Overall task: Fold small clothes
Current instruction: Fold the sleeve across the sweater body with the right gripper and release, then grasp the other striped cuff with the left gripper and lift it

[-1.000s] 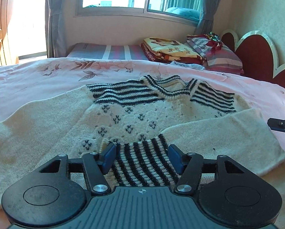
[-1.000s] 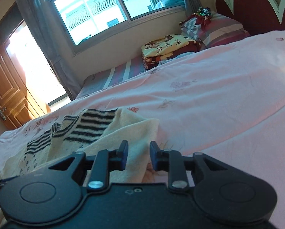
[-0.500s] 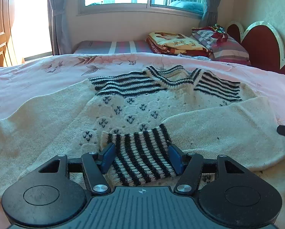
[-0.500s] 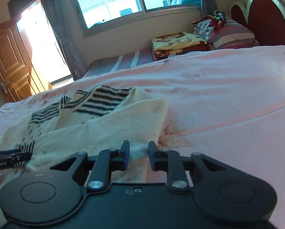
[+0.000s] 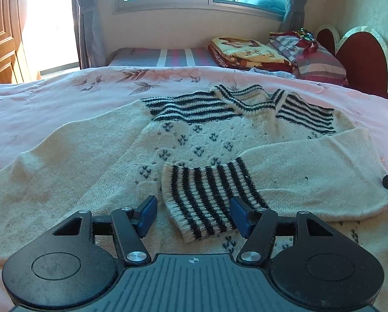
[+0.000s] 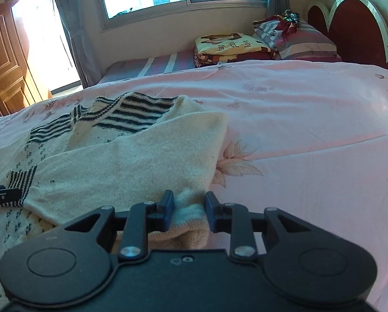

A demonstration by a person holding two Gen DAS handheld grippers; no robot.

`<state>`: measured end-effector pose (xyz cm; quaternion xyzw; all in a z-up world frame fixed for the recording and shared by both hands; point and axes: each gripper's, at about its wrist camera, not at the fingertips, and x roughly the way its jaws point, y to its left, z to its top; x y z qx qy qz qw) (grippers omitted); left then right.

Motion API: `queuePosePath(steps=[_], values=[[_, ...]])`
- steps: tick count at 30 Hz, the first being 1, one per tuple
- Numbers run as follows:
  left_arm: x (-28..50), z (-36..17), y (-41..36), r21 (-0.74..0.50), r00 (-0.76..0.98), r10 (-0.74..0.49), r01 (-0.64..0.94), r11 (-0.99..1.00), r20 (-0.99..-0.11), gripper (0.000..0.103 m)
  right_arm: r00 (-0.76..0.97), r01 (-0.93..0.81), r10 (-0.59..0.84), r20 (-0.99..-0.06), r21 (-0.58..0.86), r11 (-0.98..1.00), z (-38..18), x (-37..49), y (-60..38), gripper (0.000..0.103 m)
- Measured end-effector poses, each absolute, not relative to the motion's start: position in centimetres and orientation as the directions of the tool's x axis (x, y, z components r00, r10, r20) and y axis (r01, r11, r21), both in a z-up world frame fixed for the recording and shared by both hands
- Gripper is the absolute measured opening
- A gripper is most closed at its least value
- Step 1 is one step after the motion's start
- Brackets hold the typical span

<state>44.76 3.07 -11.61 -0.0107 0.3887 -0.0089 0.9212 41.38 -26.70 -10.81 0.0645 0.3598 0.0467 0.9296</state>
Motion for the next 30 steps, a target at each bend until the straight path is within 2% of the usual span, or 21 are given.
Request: queuePosePath(steps=[10,16,20,24,27,30], values=[[41.4,-11.2,7.6,-0.027,0.702,0.01,-0.042,0.999,-0.712,0.062,0.722,0.054,0.106,-0.684,0.208,0.977,-10.9,40.7,-26.9,0.029],[37.6,-10.2,14.6,-0.058,0.741,0.093,-0.175,0.983,-0.665,0.062,0.776,0.077,0.086,-0.625,0.23,0.97,-9.3,39.5,-26.7,0.029],[34.2,-10.9,23.1,-0.217,0.74,0.169,-0.394,0.893,-0.651,0.062,0.786,0.075,0.091,-0.611,0.24,0.968,-8.5,39.4,-26.2,0.029],[31.1,-13.0,30.9,-0.465,0.743,0.185,-0.571,0.676,-0.643,0.061,0.784,0.057,0.105,-0.612,0.239,0.969,-8.2,39.6,-24.7,0.029],[29.6,-14.7,34.0,-0.61,0.785,0.171,-0.58,0.54,-0.595,0.061,0.782,0.041,0.118,-0.612,0.24,0.97,-8.1,39.7,-23.5,0.029],[30.2,-15.4,34.9,-0.645,0.804,0.169,-0.566,0.513,-0.571,0.061,0.777,0.035,0.127,-0.616,0.244,0.969,-8.2,40.1,-22.5,0.029]])
